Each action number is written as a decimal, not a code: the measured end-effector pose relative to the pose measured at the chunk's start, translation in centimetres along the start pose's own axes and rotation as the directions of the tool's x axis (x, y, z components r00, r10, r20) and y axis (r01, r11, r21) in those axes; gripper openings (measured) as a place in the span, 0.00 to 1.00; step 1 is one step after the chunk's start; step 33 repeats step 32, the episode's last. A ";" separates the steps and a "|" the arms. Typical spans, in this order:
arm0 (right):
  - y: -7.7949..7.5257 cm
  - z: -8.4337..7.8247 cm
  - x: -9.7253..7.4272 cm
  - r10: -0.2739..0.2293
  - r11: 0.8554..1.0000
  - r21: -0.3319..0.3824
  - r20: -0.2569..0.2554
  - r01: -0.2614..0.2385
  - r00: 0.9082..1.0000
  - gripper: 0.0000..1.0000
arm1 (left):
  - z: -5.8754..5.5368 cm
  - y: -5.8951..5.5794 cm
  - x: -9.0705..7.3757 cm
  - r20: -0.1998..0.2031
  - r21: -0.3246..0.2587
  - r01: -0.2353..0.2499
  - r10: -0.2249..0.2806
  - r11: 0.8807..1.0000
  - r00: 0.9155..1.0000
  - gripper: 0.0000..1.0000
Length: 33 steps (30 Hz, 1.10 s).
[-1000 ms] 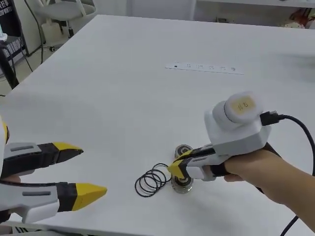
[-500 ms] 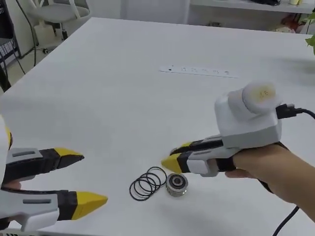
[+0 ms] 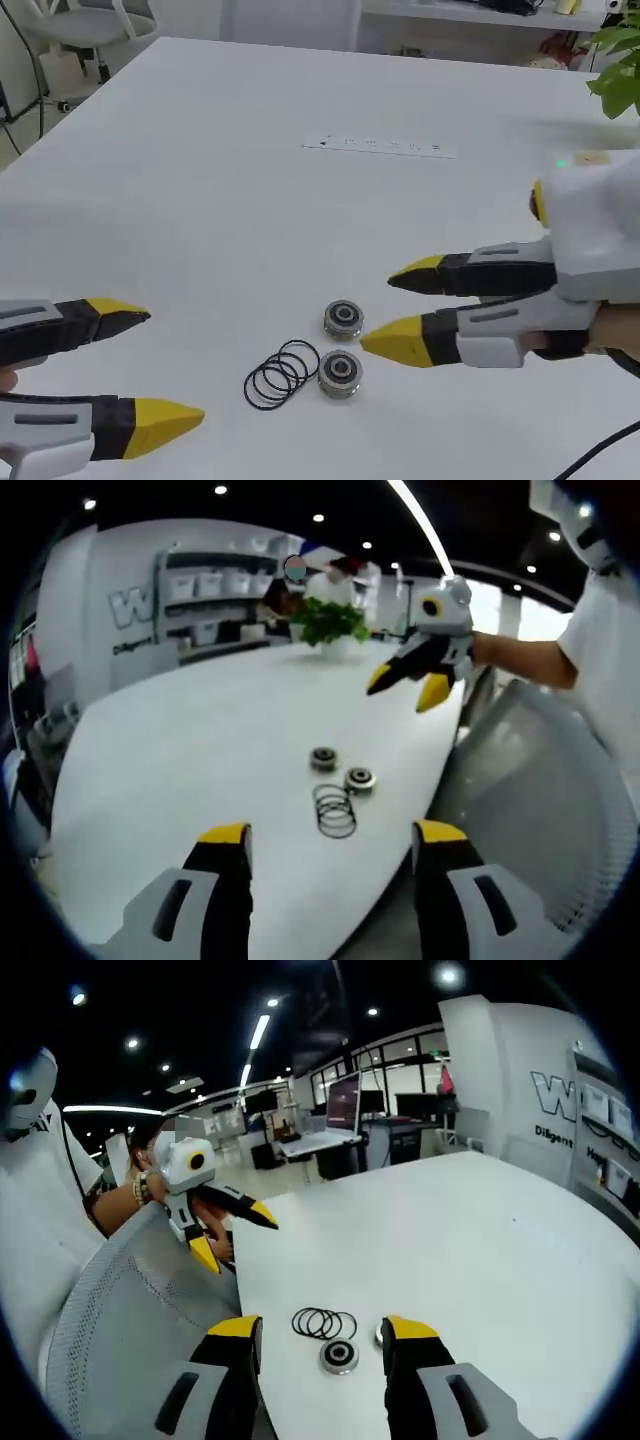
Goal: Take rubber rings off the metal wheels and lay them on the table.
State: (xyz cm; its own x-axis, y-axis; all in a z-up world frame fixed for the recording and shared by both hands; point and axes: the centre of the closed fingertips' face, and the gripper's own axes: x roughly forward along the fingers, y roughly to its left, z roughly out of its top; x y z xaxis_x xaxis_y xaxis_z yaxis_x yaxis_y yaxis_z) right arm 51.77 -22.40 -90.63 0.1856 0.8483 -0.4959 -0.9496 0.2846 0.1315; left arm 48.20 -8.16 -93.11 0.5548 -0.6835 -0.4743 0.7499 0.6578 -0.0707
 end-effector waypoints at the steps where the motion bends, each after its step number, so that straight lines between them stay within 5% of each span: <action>1: -0.1 -0.2 -0.5 -0.004 1.000 0.003 0.005 0.004 1.000 0.50 | 0.0 0.0 0.0 0.003 -0.001 -0.001 0.001 1.000 1.000 0.68; 12: -1.5 -3.5 -3.8 -0.110 0.988 0.118 0.053 0.103 0.993 0.72 | -0.6 0.7 -0.6 0.003 -0.028 -0.029 0.029 0.999 1.000 0.83; 22: -3.4 -7.4 -6.1 -0.245 0.947 0.227 0.048 0.229 0.968 0.84 | -1.5 1.2 -0.8 -0.012 -0.061 -0.056 0.055 0.997 0.998 0.91; 33: -2.7 -10.5 -6.4 -0.258 0.929 0.274 -0.008 0.250 0.966 0.97 | -2.0 1.3 -1.0 -0.019 -0.086 -0.063 0.061 0.994 0.998 0.98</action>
